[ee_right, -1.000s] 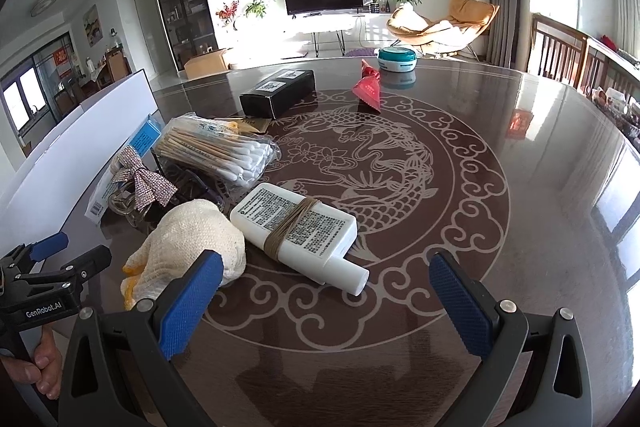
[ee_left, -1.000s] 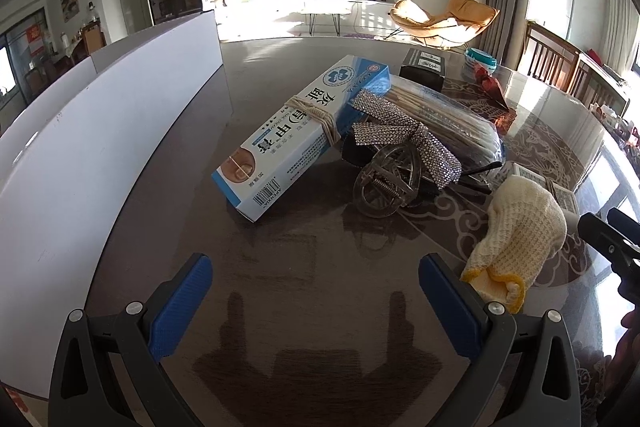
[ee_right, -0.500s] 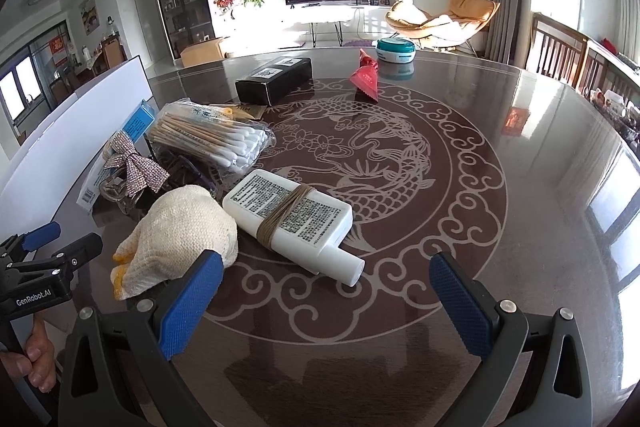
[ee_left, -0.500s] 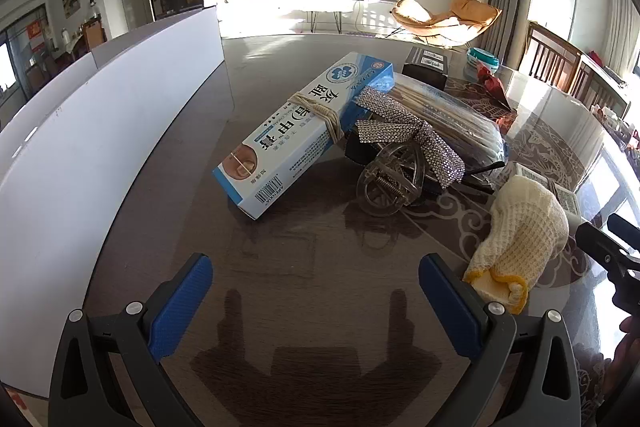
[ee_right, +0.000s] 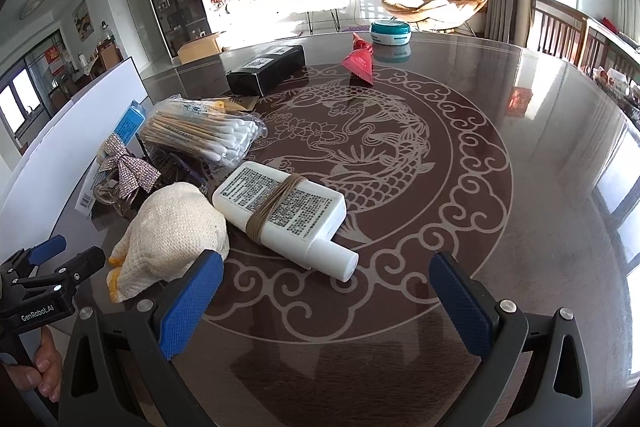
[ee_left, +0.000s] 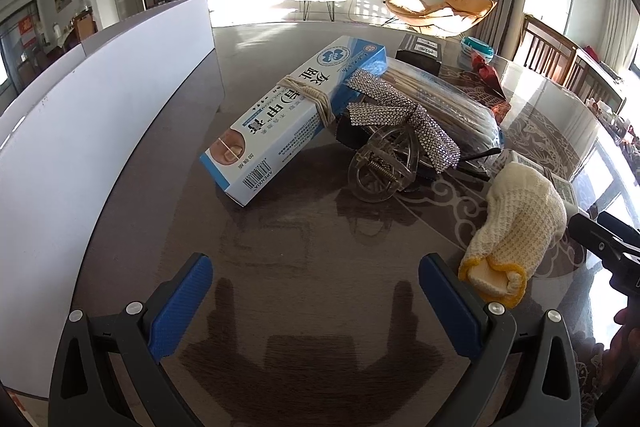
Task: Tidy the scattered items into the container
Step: 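Move the left gripper toward the cream knitted glove, then grasp the cream knitted glove with the left gripper and lift it, then grasp the white string-tied lotion bottle with the right gripper while the left holds the glove, then carry the glove and lotion bottle with both grippers over the cardboard box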
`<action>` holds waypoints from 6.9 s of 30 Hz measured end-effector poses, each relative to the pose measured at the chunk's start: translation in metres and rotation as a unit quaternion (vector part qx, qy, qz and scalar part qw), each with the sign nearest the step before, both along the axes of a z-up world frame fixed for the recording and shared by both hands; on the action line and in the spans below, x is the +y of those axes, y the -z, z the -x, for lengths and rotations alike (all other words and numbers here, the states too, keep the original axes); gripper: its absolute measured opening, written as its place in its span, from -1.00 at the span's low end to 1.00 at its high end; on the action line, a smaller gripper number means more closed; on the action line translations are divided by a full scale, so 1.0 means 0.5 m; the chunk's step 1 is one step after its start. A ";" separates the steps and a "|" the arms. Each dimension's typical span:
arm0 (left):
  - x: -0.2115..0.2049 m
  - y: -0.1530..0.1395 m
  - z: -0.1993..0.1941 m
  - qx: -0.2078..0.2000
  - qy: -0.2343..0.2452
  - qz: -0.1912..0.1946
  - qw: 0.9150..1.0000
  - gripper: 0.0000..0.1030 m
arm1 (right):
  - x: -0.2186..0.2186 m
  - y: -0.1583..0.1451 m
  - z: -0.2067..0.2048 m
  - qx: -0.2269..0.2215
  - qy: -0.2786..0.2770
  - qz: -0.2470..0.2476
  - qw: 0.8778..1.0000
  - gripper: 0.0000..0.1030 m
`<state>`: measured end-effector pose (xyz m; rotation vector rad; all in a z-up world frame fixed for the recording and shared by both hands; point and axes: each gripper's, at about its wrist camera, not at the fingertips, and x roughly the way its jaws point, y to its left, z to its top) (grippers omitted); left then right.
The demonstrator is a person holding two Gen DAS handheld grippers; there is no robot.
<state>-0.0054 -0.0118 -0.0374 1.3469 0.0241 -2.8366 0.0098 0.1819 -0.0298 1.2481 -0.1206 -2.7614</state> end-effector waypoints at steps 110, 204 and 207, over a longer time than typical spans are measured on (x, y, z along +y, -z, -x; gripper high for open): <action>0.193 -0.009 0.033 -0.042 0.188 0.020 0.981 -0.08 | 0.068 0.033 0.000 -0.044 -0.055 -0.071 0.995 1.00; -0.156 -0.179 -0.074 0.047 0.028 -0.036 0.998 -0.21 | -0.256 -0.186 -0.014 0.094 -0.278 -0.223 0.930 0.04; -0.205 -0.198 -0.081 0.051 0.013 -0.050 0.997 -0.21 | -0.303 -0.204 -0.008 0.094 -0.302 -0.222 0.922 0.04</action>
